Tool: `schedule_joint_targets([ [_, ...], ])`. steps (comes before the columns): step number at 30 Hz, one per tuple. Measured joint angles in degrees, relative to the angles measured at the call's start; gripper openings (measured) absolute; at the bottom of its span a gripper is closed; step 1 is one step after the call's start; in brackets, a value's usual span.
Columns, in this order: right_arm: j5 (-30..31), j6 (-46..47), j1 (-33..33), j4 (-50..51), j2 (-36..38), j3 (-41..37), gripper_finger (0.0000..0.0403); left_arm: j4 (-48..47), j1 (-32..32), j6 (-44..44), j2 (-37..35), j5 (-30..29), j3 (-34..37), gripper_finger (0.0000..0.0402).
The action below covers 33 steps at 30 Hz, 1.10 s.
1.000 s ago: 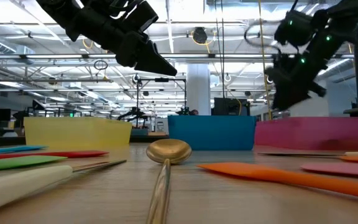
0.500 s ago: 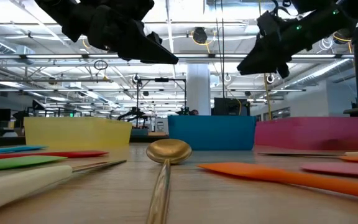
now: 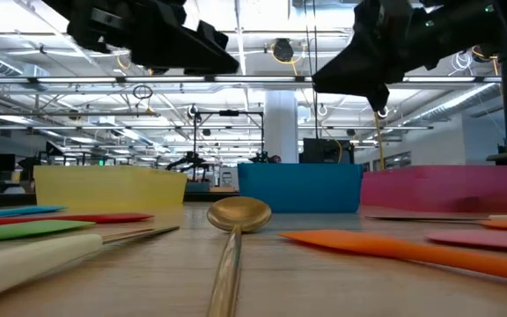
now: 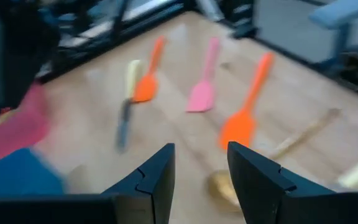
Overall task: Pick & Place Kitchen Items
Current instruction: Put the gold serving spoon into the red bin
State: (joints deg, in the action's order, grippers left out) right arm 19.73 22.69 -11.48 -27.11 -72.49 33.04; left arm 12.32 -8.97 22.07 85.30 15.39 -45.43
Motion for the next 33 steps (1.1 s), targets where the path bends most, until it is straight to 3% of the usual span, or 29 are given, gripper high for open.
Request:
schedule_joint_targets([
  [6,3.9,0.2,-6.3,-9.2,-7.1,0.0,0.0091,-0.2,-3.0,-4.0,0.0,7.4,0.0,0.0152],
  [15,13.1,-0.2,-7.6,-11.6,-9.4,0.0,0.0091,-0.6,-7.6,-4.5,3.5,8.4,0.0,0.0152],
  [26,15.0,10.0,-8.9,-12.2,-15.5,0.0,0.0091,14.1,-8.4,-5.4,15.6,11.1,-0.3,0.0152],
  [29,14.9,11.5,-8.9,-11.9,-15.5,0.0,0.0091,13.7,-8.4,-5.7,18.3,11.3,-3.3,0.0152],
  [33,15.0,11.8,-8.9,-12.2,-15.5,0.0,0.0091,3.5,-8.7,-3.1,21.7,14.5,-11.8,0.0152],
])
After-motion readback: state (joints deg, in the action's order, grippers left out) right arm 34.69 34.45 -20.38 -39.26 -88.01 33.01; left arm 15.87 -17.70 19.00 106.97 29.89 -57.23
